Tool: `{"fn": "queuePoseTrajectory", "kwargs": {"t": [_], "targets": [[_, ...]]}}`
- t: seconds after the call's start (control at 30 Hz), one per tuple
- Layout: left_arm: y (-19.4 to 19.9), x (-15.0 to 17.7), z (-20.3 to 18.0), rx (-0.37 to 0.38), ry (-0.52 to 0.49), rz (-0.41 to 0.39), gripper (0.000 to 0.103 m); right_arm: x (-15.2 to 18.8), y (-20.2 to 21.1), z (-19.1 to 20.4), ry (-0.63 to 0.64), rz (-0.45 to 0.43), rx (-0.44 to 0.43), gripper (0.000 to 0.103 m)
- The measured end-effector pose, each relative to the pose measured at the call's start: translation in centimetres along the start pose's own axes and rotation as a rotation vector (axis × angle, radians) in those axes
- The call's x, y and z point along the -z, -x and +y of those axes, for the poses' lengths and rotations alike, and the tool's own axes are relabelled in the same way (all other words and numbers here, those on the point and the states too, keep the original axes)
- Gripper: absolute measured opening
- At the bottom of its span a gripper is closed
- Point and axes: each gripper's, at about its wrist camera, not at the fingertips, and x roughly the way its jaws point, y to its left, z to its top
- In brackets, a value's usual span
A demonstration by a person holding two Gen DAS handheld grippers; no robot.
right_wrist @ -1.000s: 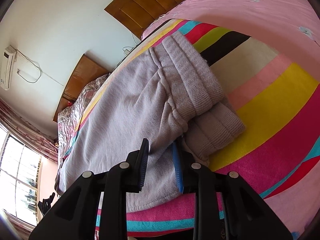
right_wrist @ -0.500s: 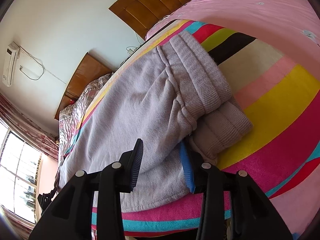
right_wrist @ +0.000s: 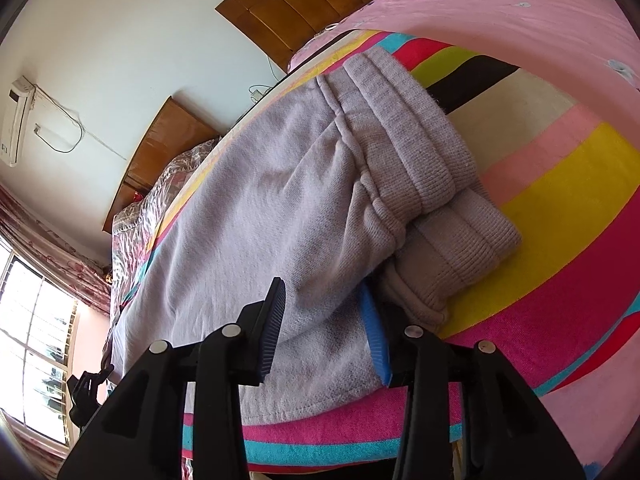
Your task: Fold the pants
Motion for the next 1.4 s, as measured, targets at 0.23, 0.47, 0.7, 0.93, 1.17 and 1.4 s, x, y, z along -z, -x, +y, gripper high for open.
{"fn": "queuePoseTrajectory", "kwargs": {"t": [0.23,0.47,0.7,0.93,1.17,1.4], "targets": [[1.8,-1.3,-2.9,-0.002,-0.102,-0.075,0.003,-0.8,2.7,2.1,0.051,-0.083,-0.019,0.010],[5.8,-0.2,-4.5,-0.060,-0.253,-0.053,0.003,0.2,6.5,3.1,0.117,-0.092,0.033,0.009],[2.0,0.9,0.2,-0.117,-0.198,0.012,0.003,2.5,3.8,-0.9,0.032,-0.029,0.051,0.009],[1.4,1.2,0.3,-0.184,-0.261,-0.010,0.011,2.9,3.1,-0.9,0.059,-0.015,0.070,0.009],[6.9,0.3,-2.0,-0.242,-0.384,-0.181,0.087,1.8,7.1,1.5,0.180,-0.052,0.189,0.059],[6.6,-3.8,-8.7,-0.199,-0.532,-0.194,0.099,-2.1,2.7,13.2,0.543,-0.029,0.096,0.059]]}}
